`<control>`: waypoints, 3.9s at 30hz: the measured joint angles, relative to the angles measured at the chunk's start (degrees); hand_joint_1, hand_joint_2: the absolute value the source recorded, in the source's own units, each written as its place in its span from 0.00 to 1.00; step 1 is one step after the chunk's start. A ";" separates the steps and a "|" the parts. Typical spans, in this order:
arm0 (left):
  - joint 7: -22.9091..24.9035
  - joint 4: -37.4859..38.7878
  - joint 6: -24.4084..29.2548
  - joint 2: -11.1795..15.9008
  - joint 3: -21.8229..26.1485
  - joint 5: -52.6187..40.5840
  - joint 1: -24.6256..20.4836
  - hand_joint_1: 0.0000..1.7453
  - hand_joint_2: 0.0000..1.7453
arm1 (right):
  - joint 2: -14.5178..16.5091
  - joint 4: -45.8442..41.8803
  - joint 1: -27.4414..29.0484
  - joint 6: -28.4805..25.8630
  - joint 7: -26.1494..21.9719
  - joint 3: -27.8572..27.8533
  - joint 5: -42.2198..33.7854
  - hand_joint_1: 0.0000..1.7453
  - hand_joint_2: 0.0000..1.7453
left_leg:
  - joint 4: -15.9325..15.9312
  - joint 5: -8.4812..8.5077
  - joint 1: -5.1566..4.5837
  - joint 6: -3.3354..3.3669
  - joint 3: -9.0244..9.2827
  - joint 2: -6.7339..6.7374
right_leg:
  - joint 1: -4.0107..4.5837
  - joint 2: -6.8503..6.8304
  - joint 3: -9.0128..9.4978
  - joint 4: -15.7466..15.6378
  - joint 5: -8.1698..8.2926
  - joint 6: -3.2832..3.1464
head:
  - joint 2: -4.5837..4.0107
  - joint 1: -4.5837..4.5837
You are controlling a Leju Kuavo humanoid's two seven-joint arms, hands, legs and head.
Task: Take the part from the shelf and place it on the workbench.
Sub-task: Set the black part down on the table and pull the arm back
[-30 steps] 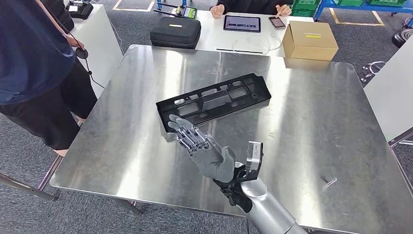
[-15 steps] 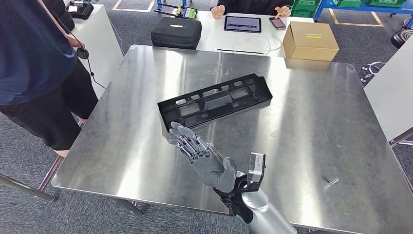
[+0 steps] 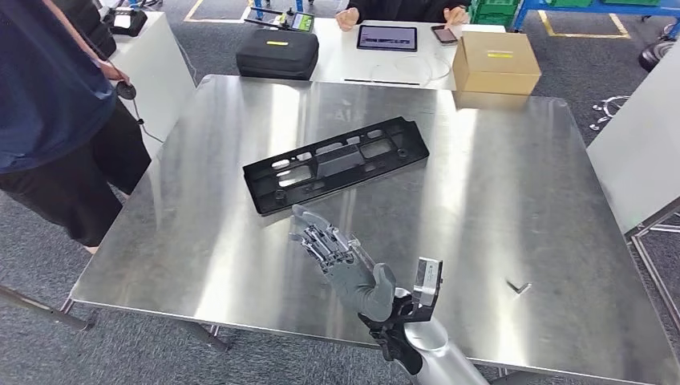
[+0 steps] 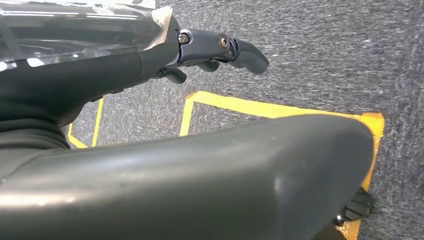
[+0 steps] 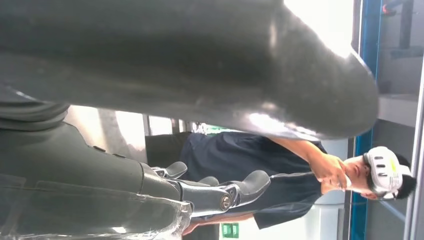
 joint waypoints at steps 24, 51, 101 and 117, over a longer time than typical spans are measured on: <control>0.63 0.00 0.14 0.29 -0.45 1.11 -0.04 0.00 0.00 | 1.38 -0.82 1.86 -0.74 1.38 -0.38 1.86 0.00 0.00 | -0.01 2.46 -1.52 3.28 -2.62 0.48 | 1.27 -0.36 -2.23 9.96 -3.84 0.77 | 0.00 0.53; 3.58 -0.09 7.58 -2.32 2.80 4.65 -1.21 0.00 0.00 | 8.26 3.63 -3.54 3.28 2.14 2.58 1.38 0.00 0.00 | 1.01 1.98 -1.41 3.36 -2.78 -0.07 | 1.30 -0.78 -8.67 15.24 -6.49 -1.26 | 0.00 0.37; 0.34 -0.17 3.74 -1.75 1.97 3.46 -1.13 0.00 0.00 | 6.42 6.66 -3.95 -6.27 2.83 0.40 10.02 0.00 0.00 | 10.99 -0.10 -0.64 -0.91 -3.91 -0.19 | 2.25 -1.09 -2.97 -0.94 3.20 -3.97 | 0.00 0.58; 0.08 -0.17 4.78 -2.67 1.96 3.96 -1.26 0.00 0.00 | 5.76 18.79 -4.93 -23.11 5.81 -3.04 25.04 0.00 0.00 | 0.34 6.63 -1.28 2.21 -7.47 0.52 | 1.74 -0.91 1.31 7.42 -3.32 0.04 | 0.00 0.97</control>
